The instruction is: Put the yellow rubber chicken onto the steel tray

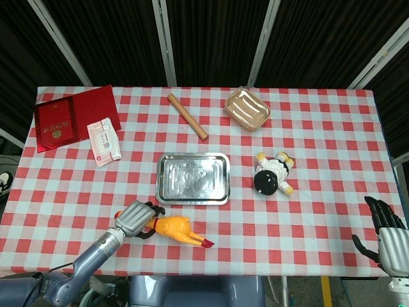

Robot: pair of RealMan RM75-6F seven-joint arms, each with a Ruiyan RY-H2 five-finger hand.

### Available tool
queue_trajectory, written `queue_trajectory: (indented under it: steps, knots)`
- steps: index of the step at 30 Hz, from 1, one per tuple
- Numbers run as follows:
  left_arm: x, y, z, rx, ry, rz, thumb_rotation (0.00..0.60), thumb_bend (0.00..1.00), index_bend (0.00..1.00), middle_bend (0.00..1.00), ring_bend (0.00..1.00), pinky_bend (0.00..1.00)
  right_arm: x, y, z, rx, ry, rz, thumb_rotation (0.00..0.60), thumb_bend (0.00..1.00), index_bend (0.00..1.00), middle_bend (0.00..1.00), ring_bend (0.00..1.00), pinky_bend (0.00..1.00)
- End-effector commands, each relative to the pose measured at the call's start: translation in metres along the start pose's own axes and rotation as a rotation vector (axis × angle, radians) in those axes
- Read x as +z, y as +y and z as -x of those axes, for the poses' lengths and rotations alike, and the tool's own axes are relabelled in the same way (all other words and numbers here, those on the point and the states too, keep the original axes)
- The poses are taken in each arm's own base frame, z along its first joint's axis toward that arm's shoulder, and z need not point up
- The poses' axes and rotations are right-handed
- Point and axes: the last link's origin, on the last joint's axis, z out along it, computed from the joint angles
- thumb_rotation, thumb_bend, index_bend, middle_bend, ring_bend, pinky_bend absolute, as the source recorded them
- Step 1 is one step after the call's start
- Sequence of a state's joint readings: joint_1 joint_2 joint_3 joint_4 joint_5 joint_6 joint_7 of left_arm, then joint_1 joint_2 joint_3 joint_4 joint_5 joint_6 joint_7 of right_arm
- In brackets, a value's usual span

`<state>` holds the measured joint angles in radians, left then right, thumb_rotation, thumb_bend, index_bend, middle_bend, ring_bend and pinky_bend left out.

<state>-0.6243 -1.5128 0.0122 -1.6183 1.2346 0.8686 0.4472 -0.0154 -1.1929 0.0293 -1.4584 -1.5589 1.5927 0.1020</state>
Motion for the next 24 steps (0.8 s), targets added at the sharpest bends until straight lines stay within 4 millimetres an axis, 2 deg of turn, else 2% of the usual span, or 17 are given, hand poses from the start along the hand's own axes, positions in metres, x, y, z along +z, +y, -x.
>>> queue_trajectory:
  steps: [1, 5, 11, 19, 24]
  knots:
    - [0.002, 0.001, 0.000, -0.006, 0.023, -0.002, 0.600, 0.37, 0.33, 0.38, 0.34, 0.45, 0.000, 0.000, 0.000, 0.001, 0.000, -0.002, 0.600, 0.31, 0.04, 0.12, 0.10, 0.25]
    - [0.005, 0.003, 0.001, -0.010, 0.031, 0.012, 0.600, 0.43, 0.40, 0.45, 0.39, 0.49, 0.000, 0.000, -0.001, 0.009, 0.005, -0.002, 0.600, 0.31, 0.04, 0.12, 0.10, 0.25]
    - [0.003, 0.009, -0.010, -0.078, 0.107, 0.075, 0.600, 0.57, 0.52, 0.58, 0.50, 0.60, 0.000, -0.002, -0.007, 0.024, 0.021, -0.015, 0.600, 0.31, 0.04, 0.12, 0.10, 0.25]
    - [-0.006, 0.007, -0.033, -0.107, 0.166, 0.159, 0.600, 0.61, 0.56, 0.62, 0.54, 0.62, 0.002, -0.020, -0.022, 0.171, -0.003, -0.139, 0.600, 0.31, 0.04, 0.12, 0.11, 0.26]
    - [-0.011, 0.006, -0.062, -0.046, 0.190, 0.179, 0.600, 0.61, 0.56, 0.62, 0.54, 0.62, 0.008, -0.039, -0.035, 0.331, -0.078, -0.281, 0.600, 0.31, 0.07, 0.12, 0.13, 0.29]
